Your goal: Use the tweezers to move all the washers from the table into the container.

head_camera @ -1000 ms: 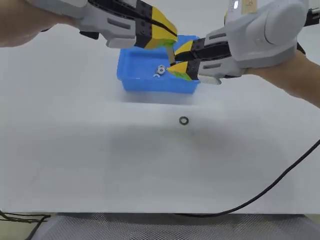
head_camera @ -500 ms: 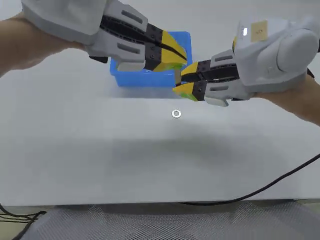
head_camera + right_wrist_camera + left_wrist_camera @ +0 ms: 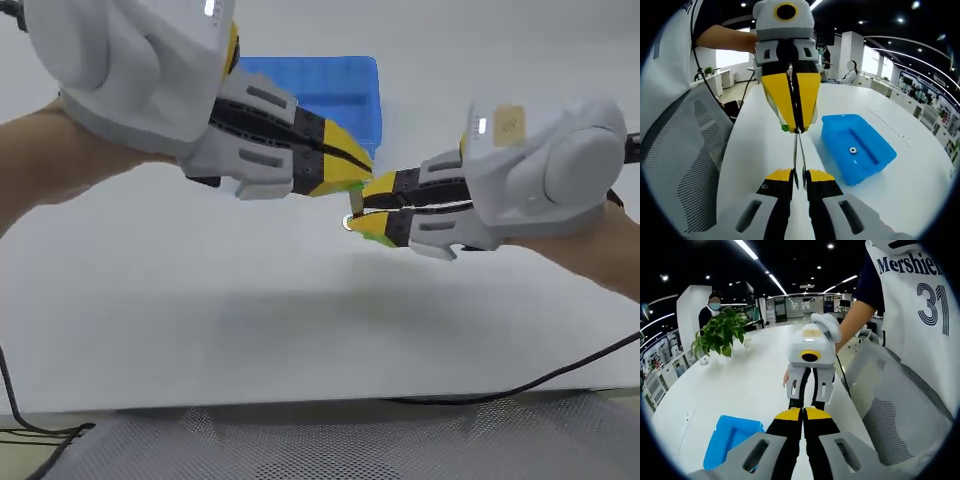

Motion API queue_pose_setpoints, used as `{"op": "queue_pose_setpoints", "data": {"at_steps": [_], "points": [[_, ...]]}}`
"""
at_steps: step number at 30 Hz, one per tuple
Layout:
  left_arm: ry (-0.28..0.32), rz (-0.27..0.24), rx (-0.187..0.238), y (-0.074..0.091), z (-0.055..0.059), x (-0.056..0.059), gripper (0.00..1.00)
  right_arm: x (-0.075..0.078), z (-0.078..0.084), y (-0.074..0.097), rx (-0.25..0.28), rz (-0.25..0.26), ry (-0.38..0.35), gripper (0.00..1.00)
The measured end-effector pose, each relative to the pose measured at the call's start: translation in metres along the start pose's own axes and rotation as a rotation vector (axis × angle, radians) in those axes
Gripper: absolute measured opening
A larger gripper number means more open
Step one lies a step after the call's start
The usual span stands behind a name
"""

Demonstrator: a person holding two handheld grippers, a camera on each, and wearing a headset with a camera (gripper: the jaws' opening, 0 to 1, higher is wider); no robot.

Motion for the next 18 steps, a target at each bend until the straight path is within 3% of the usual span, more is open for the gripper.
{"op": "queue_pose_setpoints", "data": {"at_steps": [3, 8, 18], "points": [[-0.001, 0.005, -0.006, 0.0, 0.001, -0.001, 0.04, 0.002, 0.002, -0.003, 0.0, 0.013, -0.006, 0.12], [0.012, 0.012, -0.026, -0.005, 0.013, -0.002, 0.05, 0.004, 0.008, -0.008, -0.022, 0.018, 0.005, 0.12], [0.005, -0.001, -0.032, -0.006, 0.014, -0.006, 0.05, 0.015, 0.008, -0.013, -0.016, 0.031, -0.001, 0.12]]}}
Point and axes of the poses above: the centre of the closed fingertips' face, and the gripper's own axes: y roughly backward along the fingers, x roughly to its right, z roughly out of its underside, the point moved 1 cm from there along y, roughly backward along the fingers, and after that the axes turned 8 degrees about -z, right-handed, at the moved point
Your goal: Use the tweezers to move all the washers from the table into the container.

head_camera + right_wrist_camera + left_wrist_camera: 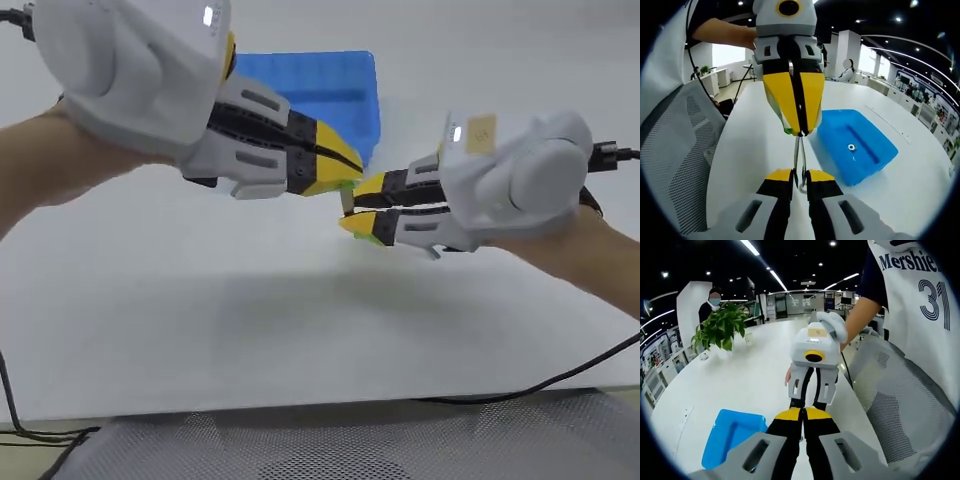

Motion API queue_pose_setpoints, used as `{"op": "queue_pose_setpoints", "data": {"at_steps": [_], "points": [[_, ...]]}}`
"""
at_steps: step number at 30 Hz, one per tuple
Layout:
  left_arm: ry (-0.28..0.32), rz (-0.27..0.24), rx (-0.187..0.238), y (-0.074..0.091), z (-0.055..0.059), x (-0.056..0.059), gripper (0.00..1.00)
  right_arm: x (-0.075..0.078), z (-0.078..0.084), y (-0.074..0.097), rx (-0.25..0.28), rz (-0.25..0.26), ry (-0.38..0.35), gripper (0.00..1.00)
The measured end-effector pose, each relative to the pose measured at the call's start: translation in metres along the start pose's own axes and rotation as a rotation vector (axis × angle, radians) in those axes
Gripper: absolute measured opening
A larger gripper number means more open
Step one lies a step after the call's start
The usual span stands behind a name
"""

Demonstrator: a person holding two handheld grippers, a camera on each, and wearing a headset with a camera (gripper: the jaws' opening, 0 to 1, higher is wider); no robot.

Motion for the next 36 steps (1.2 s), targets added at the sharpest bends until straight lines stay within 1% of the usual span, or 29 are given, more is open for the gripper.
{"op": "queue_pose_setpoints", "data": {"at_steps": [1, 5, 10, 12, 21, 27, 32, 36], "points": [[-0.007, -0.006, -0.004, -0.0001, 0.0014, -0.0014, 0.05, 0.0012, 0.0007, -0.0005, -0.002, 0.003, 0.0, 0.12], [0.002, -0.002, -0.005, -0.0011, 0.0056, -0.0023, 0.05, 0.0015, 0.0025, -0.0023, -0.009, 0.001, 0.002, 0.12], [0.003, 0.004, -0.01, -0.002, 0.0062, -0.0014, 0.05, 0.0018, 0.0047, -0.0037, -0.006, 0.001, -0.008, 0.12], [0.003, 0.005, -0.01, -0.0032, 0.0104, -0.0018, 0.05, 0.0018, 0.0058, -0.0039, -0.014, 0.001, 0.003, 0.12], [0.019, -0.002, 0.002, -0.0047, 0.009, -0.0026, 0.05, 0.0017, 0.0077, -0.0035, -0.01, -0.001, -0.004, 0.12], [0.03, 0.001, 0.007, -0.004, 0.0088, -0.0007, 0.05, 0.0006, 0.0081, -0.0037, -0.003, -0.001, -0.016, 0.11], [0.024, 0.002, 0.001, -0.0037, 0.0086, -0.0005, 0.05, 0.0008, 0.008, -0.0037, -0.001, 0.001, -0.028, 0.1], [0.02, 0.003, -0.005, -0.0026, 0.0088, 0.0, 0.05, 0.0006, 0.0075, -0.0042, -0.011, 0.001, -0.026, 0.1]]}}
Point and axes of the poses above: the centre of the closed fingertips' face, and the gripper's own axes: y roughly backward along the fingers, x roughly to its right, z roughly out of its underside, the point moved 1 cm from there along y, roughly backward along the fingers, and after that the axes turned 8 degrees about -z, right-handed, at the moved point
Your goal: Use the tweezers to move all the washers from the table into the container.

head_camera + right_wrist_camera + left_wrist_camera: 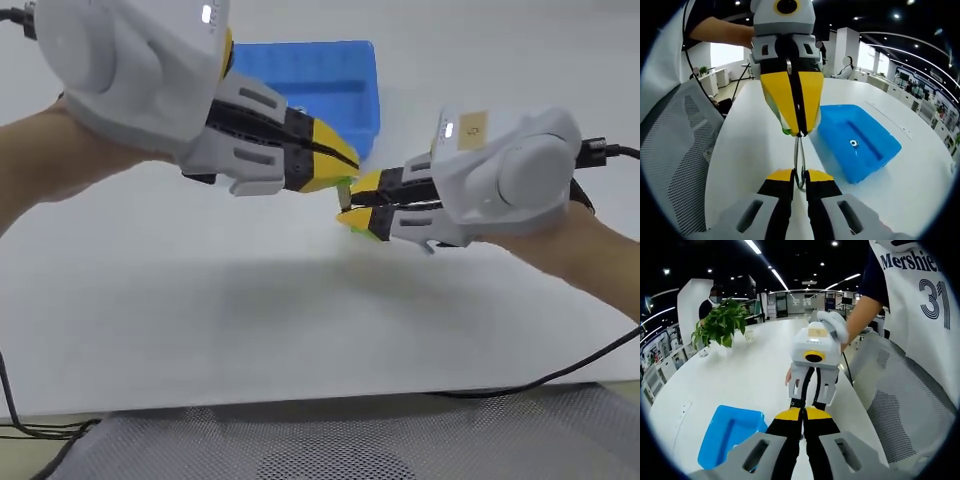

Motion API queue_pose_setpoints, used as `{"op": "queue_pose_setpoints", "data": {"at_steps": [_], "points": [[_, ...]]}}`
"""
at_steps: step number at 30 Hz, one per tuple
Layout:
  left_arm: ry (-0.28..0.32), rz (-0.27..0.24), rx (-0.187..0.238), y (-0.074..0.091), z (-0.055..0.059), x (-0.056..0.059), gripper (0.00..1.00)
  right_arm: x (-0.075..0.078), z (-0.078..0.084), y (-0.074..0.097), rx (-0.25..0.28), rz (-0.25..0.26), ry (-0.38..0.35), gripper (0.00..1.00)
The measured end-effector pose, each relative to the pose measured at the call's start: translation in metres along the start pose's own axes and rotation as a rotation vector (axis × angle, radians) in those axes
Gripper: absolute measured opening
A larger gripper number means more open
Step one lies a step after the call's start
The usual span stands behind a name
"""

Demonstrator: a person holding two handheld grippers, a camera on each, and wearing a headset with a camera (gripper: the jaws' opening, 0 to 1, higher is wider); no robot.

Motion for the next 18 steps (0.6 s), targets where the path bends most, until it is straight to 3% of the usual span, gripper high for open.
{"op": "queue_pose_setpoints", "data": {"at_steps": [18], "points": [[-0.016, -0.025, 0.032, 0.031, -0.021, -0.001, 0.05, -0.006, -0.037, 0.003, 0.026, -0.019, 0.048, 0.1]]}}
Point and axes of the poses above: the centre of the closed fingertips' face, and the gripper's own axes: y roughly backward along the fingers, x roughly to its right, z roughly out of its underside, the point moved 1 cm from there along y, roughly backward along the fingers, and after that the axes turned 8 degrees about -z, right-handed, at the moved point
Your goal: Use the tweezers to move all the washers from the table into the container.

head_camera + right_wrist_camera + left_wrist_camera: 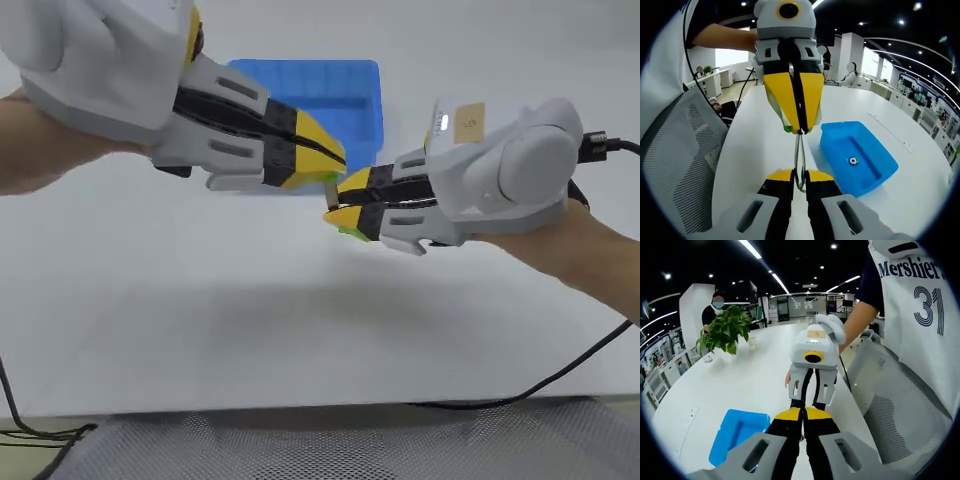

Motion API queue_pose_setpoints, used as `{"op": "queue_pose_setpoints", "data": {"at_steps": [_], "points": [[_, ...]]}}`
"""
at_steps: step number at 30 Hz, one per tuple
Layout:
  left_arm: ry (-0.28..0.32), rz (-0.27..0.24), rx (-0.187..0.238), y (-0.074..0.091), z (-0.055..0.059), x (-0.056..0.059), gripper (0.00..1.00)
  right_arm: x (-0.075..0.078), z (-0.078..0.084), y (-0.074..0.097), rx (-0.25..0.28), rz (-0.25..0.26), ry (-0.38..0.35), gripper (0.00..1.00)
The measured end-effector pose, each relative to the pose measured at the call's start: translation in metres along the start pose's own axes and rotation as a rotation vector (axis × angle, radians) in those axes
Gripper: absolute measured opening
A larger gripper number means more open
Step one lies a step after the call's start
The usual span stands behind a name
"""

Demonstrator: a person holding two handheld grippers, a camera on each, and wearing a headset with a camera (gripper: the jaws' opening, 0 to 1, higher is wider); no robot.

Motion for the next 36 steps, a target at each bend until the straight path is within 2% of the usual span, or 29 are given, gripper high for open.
{"op": "queue_pose_setpoints", "data": {"at_steps": [6, 17, 22, 30, 36], "points": [[-0.022, -0.018, 0.008, 0.011, -0.009, -0.005, 0.05, 0.004, -0.015, 0.002, 0.008, 0.003, 0.022, 0.1], [-0.062, -0.063, 0.036, 0.029, -0.029, -0.026, 0.05, 0.024, -0.044, 0.006, 0.016, 0.009, 0.085, 0.1], [-0.078, -0.083, 0.043, 0.036, -0.034, -0.038, 0.05, 0.038, -0.056, 0.006, 0.023, 0.016, 0.109, 0.1], [-0.09, -0.106, 0.05, 0.042, -0.033, -0.057, 0.05, 0.057, -0.065, 0.001, 0.017, 0.031, 0.134, 0.1], [-0.095, -0.122, 0.057, 0.042, -0.028, -0.074, 0.05, 0.076, -0.065, -0.004, 0.025, 0.043, 0.125, 0.1]]}}
Point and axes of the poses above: the centre of the closed fingertips' face, and the gripper's own axes: y roughly backward along the fingers, x roughly to its right, z roughly out of its underside, the point moved 1 cm from there along y, roughly backward along the fingers, and after that the axes turned 8 degrees about -z, right-handed, at the moved point
